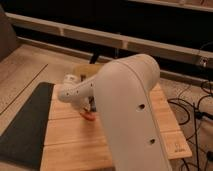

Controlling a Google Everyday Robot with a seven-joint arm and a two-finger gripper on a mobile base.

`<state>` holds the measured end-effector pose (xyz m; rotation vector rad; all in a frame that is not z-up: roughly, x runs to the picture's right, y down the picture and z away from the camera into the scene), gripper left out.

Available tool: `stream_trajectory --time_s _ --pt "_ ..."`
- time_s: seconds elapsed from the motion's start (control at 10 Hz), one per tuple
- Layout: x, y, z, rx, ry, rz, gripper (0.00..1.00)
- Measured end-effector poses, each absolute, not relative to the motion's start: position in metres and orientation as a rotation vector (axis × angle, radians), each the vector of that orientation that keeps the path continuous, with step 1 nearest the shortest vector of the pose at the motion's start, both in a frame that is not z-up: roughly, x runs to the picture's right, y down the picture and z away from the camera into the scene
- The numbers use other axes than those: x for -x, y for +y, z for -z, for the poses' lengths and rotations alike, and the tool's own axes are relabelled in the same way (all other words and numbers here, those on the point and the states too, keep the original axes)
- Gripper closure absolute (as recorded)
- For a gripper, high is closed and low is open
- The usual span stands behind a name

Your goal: Place the eraser on the white sponge

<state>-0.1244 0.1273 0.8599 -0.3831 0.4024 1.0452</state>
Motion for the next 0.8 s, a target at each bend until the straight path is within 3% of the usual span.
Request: stream_trajectory --time_s 0.3,0.8 --pt "0.1269 0.1313 -0.8592 0.404 0.409 -1.051 0.33" --pt "0.1271 0.1315 -0.8592 0.404 0.409 -1.051 0.33"
